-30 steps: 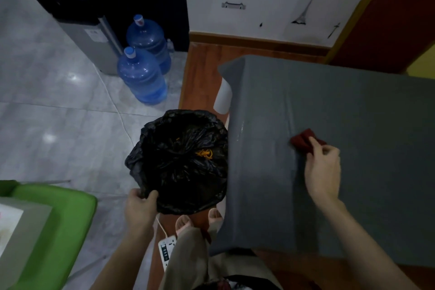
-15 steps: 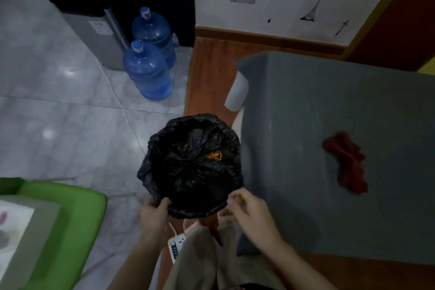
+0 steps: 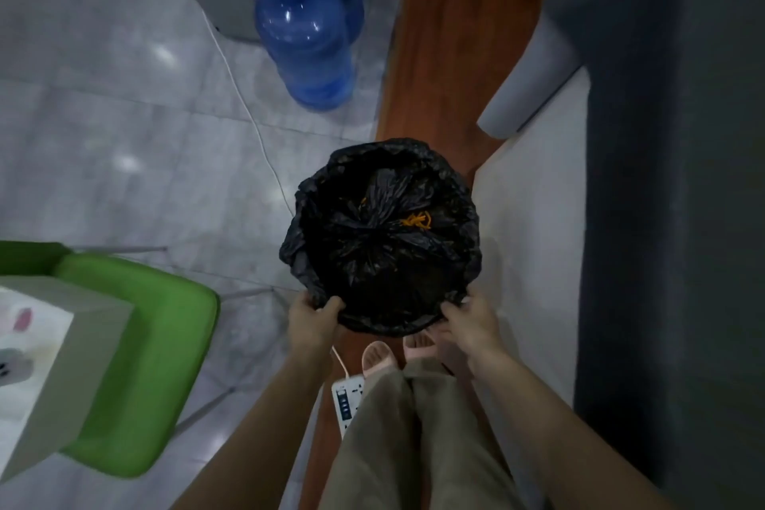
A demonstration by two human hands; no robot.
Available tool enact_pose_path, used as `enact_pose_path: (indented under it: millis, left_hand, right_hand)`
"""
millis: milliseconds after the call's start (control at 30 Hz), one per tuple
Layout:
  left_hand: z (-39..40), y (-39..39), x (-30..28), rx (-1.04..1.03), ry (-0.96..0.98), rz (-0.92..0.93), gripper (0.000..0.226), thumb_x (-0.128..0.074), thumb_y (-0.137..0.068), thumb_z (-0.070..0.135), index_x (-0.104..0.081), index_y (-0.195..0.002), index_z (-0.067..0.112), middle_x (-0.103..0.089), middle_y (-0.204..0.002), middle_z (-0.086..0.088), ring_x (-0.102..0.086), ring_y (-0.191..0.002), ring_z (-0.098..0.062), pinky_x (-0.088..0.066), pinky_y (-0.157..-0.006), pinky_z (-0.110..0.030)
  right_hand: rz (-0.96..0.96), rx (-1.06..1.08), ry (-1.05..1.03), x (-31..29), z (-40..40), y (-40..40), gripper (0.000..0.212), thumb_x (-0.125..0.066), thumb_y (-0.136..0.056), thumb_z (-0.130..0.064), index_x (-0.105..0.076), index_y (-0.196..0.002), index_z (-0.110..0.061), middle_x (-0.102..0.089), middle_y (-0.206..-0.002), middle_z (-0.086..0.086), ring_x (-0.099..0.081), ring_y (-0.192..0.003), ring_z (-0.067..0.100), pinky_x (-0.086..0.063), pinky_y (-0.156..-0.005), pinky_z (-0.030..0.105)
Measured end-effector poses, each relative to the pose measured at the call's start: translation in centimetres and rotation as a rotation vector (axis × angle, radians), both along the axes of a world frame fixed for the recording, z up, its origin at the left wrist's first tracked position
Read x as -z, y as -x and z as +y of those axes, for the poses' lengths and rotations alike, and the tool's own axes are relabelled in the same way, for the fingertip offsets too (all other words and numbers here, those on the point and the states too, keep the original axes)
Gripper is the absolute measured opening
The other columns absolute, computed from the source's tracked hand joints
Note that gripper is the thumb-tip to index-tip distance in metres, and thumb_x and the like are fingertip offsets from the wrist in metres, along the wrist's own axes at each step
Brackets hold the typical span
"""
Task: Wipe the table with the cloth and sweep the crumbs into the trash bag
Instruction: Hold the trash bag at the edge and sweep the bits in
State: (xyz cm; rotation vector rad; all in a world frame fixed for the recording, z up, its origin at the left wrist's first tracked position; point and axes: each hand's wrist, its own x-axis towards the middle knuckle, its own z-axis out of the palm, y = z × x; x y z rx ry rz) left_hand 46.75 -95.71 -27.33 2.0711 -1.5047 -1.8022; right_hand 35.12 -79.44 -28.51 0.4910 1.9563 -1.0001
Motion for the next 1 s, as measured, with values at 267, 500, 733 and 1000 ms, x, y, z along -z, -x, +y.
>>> enact_pose_path:
  millis: [267, 500, 733, 1000]
  left_hand:
    - [-0.8, 2.7, 18.2, 0.148, -0.067, -0.040, 0.033, -0.074, -0.069, 0.021, -0.058, -0.096, 0.010, -0.068, -0.096, -0.019, -0.067, -0.089, -0.037, -0.055, -0.084, -0.054]
    - [-0.7, 2.5, 25.9, 0.131, -0.218, -0.015, 0.030, -0.076, -0.066, 0.009, -0.059, -0.089, 0.019, -0.068, -0.101, -0.013, -0.067, -0.094, -0.033, -0.056, -0.085, -0.053]
    - [0.1, 1.8, 28.0, 0.140, -0.251, -0.071, 0.048, -0.077, -0.068, 0.005, -0.057, -0.112, 0.005, -0.066, -0.114, -0.022, -0.064, -0.104, -0.040, -0.052, -0.092, -0.054]
    - [0.8, 3.0, 13.4, 0.597, -0.038, -0.134, 0.009, -0.056, -0.087, 0.006, -0.058, -0.084, 0.014, -0.065, -0.094, -0.021, -0.061, -0.085, -0.032, -0.053, -0.086, -0.049]
  right_hand:
    - [0.072, -0.025, -0.182, 16.6, 0.1, 2.3, 0.061, -0.064, -0.084, -0.016, -0.034, -0.137, -0.012, -0.057, -0.124, 0.022, -0.061, -0.109, 0.041, -0.050, -0.094, 0.054]
    - [-0.002, 0.214, -0.166, 25.5, 0.7, 2.2, 0.053, -0.064, -0.084, -0.003, -0.039, -0.130, -0.008, -0.051, -0.131, 0.019, -0.051, -0.121, 0.040, -0.043, -0.104, 0.054]
    - [-0.124, 0.290, -0.109, 26.3, 1.8, 2.5, 0.049, -0.057, -0.091, -0.003, -0.041, -0.137, -0.007, -0.051, -0.134, 0.019, -0.051, -0.120, 0.035, -0.044, -0.100, 0.042]
    - [0.159, -0.276, -0.124, 11.6, -0.2, 3.6, 0.049, -0.062, -0.088, -0.012, -0.042, -0.133, -0.005, -0.054, -0.128, 0.019, -0.055, -0.116, 0.035, -0.045, -0.100, 0.044]
